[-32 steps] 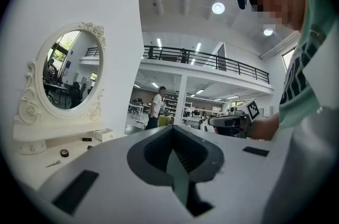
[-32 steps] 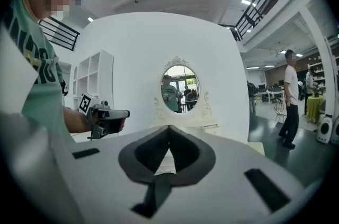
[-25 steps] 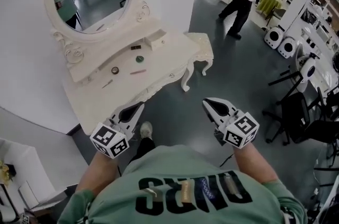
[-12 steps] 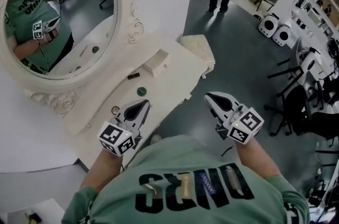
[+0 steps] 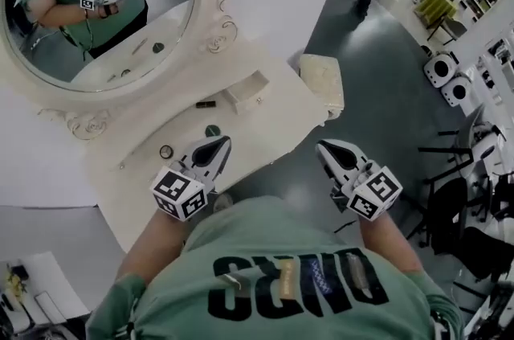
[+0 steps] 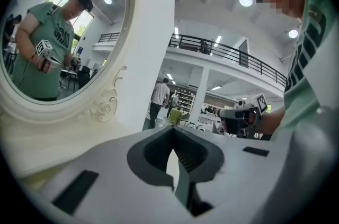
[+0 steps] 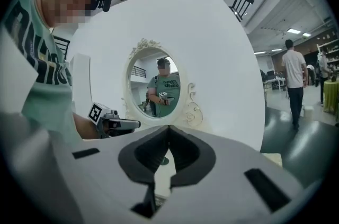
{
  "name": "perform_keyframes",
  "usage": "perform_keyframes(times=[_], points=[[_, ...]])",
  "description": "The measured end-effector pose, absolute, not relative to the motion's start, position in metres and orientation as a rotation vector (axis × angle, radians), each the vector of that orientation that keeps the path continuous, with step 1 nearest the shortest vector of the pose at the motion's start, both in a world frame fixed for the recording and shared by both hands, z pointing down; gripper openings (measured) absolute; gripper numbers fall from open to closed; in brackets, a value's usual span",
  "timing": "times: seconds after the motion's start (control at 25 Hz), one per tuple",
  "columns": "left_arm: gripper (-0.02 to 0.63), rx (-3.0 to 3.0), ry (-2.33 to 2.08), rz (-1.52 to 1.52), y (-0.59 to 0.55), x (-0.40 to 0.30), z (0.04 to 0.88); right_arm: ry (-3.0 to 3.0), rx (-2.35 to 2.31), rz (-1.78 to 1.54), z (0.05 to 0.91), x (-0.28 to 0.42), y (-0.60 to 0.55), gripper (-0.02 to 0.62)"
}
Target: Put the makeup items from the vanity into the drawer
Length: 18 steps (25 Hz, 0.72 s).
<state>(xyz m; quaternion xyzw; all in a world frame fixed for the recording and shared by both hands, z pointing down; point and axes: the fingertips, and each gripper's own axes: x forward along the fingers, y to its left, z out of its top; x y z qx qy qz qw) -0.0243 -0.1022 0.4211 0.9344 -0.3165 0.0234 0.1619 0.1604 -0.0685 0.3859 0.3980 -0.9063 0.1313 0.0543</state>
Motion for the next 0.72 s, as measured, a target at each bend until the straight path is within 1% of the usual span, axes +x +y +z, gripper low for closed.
perform_keyframes(times=[0.16, 0.36, 0.68, 0.72], points=[[0.005, 2.623, -1.004, 0.116, -0.109, -0.028, 0.433, -2.762, 1.081, 0.378, 0.398, 0.160, -0.089, 0.008], [0.005, 2.574, -1.132, 0.224, -0.133, -0.057, 0.455, -2.786, 0.953, 0.351, 0.412, 0.126, -0.120, 0.008], [0.003, 2.552, -1.079, 0.732, -0.169, -0.087, 0.555, -2.786, 0.821, 0.368, 0.466, 0.057, -0.162, 0.008], [0.027, 2.549, -1.046, 0.799, -0.171, -0.087, 0.571, -2.782, 0.811, 0.381, 0.474, 0.050, -0.165, 0.008]])
